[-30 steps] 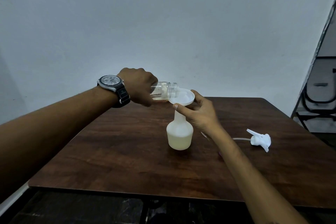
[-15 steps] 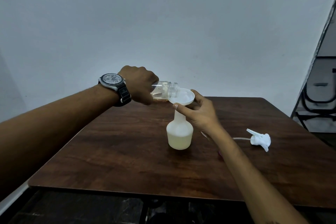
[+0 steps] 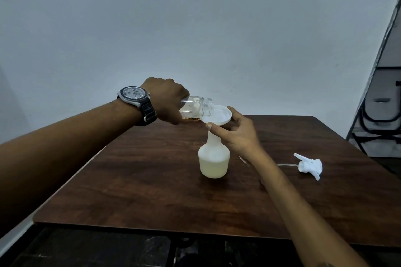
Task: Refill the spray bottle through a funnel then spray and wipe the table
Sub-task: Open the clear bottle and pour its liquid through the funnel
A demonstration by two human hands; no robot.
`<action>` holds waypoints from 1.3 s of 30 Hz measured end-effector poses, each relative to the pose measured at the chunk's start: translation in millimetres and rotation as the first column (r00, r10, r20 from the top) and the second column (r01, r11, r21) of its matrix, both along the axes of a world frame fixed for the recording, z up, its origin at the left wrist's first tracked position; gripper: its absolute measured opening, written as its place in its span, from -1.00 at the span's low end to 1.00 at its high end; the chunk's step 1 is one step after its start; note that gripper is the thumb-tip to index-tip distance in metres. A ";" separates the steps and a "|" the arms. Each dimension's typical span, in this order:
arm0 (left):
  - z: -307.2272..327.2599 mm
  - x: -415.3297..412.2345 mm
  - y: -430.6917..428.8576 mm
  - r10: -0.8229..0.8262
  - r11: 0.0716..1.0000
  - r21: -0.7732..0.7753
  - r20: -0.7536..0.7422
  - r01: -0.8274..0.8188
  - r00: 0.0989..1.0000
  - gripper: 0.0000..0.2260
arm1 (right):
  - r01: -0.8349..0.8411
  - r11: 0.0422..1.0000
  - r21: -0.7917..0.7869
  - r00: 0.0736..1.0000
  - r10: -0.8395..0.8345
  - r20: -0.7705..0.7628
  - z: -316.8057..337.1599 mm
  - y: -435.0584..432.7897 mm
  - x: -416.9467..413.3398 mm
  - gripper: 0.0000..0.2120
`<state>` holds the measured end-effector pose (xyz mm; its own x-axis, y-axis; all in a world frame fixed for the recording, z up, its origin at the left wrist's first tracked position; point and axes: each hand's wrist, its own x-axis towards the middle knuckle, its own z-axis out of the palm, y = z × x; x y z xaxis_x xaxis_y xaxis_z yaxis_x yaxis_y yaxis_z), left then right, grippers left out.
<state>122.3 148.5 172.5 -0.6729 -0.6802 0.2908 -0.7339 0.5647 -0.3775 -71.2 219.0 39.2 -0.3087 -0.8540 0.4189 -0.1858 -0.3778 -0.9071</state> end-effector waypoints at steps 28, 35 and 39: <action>16.3 -17.4 16.0 0.023 0.954 -0.294 0.247 0.053 0.969 -0.78 | 0.006 1.000 0.000 1.000 -0.006 -0.007 -1.5 -1.8 -1.6 -0.54; 15.8 -24.2 17.8 -0.015 0.929 -0.352 0.278 0.116 0.960 -0.77 | 0.022 1.000 0.003 1.000 -0.022 -0.010 -2.1 -3.9 -2.4 -0.50; 13.9 -29.4 17.7 -0.045 0.883 -0.431 0.322 0.188 0.946 -0.72 | 0.016 1.000 0.006 1.000 -0.016 0.007 -2.2 -4.5 -2.0 -0.47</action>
<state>93.0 166.1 186.4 -0.8415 -0.4344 0.3212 -0.4876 0.3545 -0.7979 -73.2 214.5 37.0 -0.3251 -0.8515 0.4114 -0.1851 -0.3693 -0.9107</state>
